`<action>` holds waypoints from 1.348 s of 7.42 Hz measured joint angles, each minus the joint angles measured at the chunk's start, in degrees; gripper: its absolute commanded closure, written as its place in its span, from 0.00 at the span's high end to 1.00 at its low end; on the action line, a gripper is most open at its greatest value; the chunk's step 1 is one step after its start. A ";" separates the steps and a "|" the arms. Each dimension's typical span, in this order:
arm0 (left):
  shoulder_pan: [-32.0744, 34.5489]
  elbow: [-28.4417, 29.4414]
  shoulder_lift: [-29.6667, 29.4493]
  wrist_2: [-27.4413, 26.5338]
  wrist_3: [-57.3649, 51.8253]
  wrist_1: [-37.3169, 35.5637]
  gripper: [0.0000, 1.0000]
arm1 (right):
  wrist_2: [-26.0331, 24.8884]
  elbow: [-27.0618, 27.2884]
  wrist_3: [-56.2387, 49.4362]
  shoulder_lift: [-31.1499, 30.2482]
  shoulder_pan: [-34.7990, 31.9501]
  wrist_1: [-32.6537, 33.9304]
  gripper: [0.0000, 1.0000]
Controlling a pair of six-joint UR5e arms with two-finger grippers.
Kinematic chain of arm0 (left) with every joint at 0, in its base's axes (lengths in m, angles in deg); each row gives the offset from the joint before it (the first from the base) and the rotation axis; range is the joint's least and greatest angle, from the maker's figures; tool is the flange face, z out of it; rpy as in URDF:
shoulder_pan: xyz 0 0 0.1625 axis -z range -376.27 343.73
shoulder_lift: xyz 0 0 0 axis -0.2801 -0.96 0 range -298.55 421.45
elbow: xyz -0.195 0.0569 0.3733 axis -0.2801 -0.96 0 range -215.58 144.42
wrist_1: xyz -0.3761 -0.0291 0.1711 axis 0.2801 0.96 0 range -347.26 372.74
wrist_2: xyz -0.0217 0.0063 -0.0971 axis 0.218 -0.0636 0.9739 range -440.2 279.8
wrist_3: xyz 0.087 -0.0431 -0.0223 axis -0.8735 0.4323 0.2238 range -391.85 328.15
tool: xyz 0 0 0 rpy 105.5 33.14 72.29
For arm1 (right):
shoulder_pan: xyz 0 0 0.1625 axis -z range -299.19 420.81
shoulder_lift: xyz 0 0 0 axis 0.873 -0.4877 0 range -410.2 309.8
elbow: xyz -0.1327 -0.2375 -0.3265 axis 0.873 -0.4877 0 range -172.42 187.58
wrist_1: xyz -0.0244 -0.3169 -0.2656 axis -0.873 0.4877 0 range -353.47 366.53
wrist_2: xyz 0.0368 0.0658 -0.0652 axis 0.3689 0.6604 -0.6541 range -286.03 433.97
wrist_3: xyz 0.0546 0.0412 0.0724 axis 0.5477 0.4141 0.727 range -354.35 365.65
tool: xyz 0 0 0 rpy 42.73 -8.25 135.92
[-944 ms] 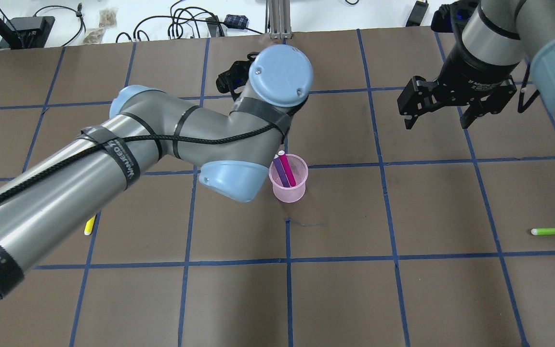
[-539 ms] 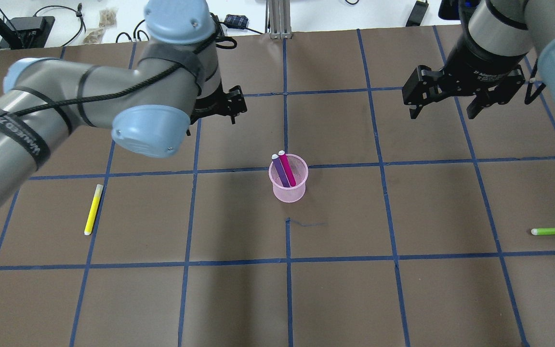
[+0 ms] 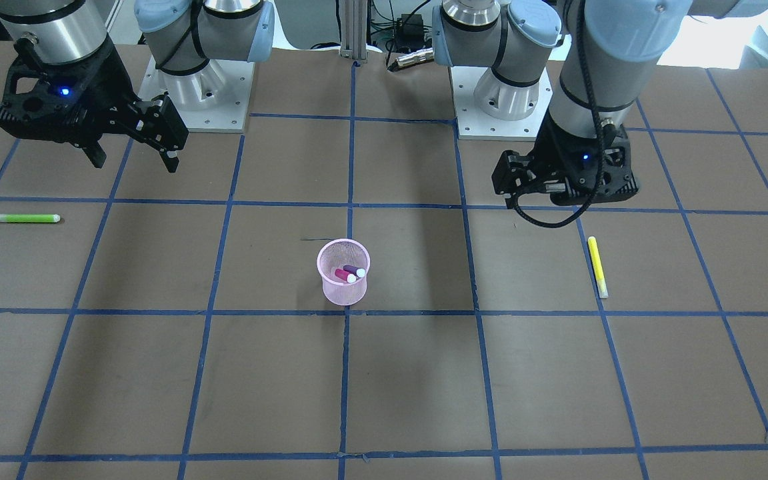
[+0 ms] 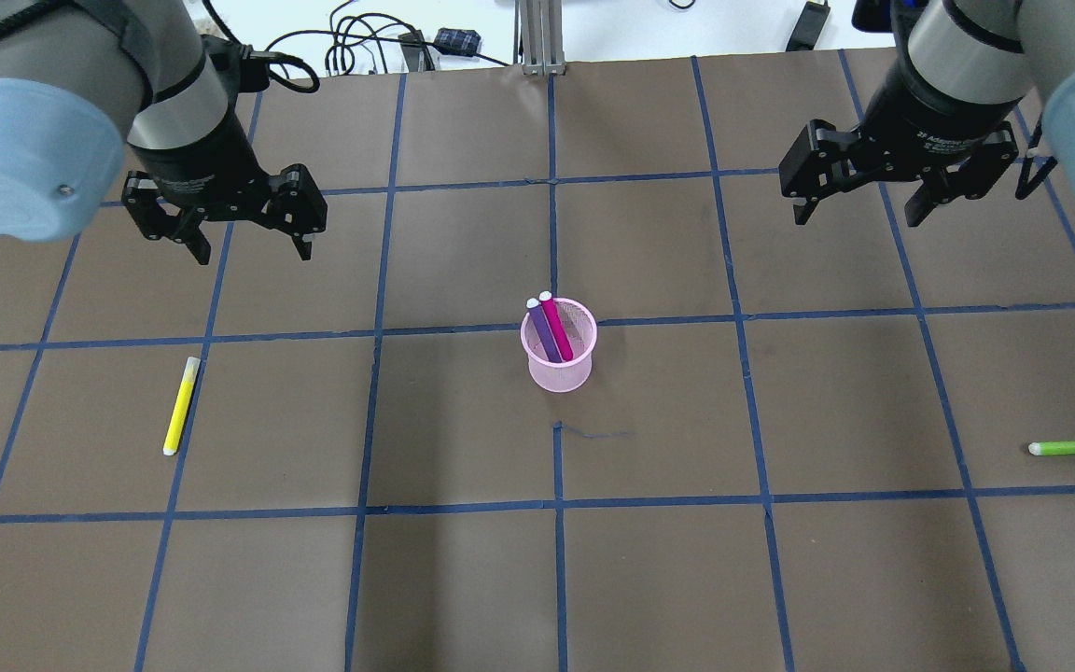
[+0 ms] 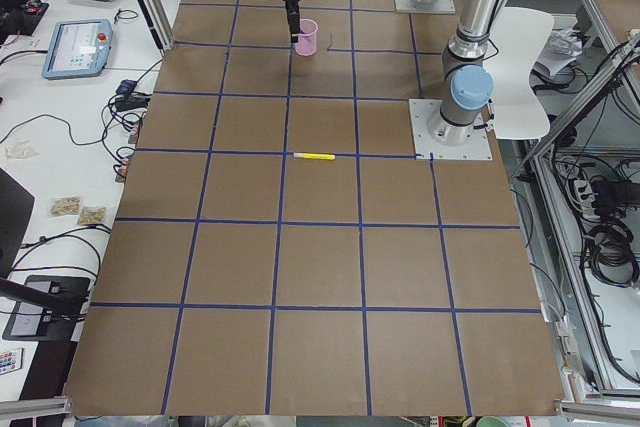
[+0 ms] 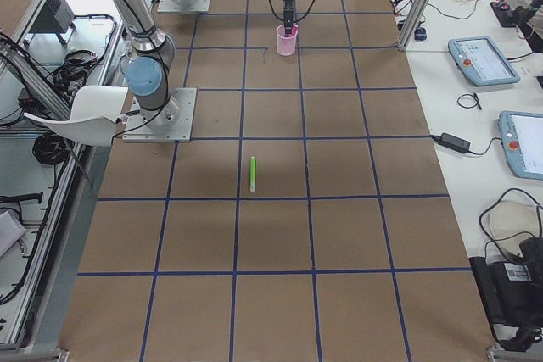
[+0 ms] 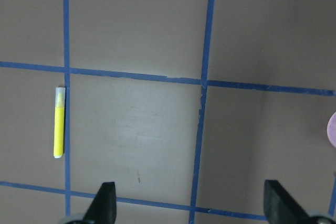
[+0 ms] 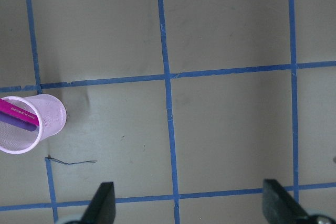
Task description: Insert purple and pink pens into pink cup
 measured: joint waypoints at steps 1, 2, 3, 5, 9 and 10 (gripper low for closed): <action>-0.80 0.08 1.83 0.50 -1.59 2.20 1.00 | 0.04 0.08 0.01 0.02 0.00 0.01 1.00; -1.43 -0.01 3.08 1.52 -2.57 3.54 1.00 | 0.13 0.22 0.03 -0.02 -0.01 0.03 1.00; -2.24 -0.31 3.65 2.21 -3.22 4.07 1.00 | 0.24 0.33 0.07 -0.04 -0.01 0.04 1.00; -3.43 -0.80 3.89 2.72 -3.74 4.32 1.00 | 0.54 0.41 0.10 -0.06 -0.01 0.04 1.00; -3.42 -0.95 4.08 4.31 -3.02 4.35 1.00 | 0.67 0.51 0.02 -0.03 -0.05 0.04 1.00; -3.39 -0.98 4.10 4.39 -2.93 4.29 1.00 | 0.69 0.58 0.03 -0.06 -0.06 0.04 1.00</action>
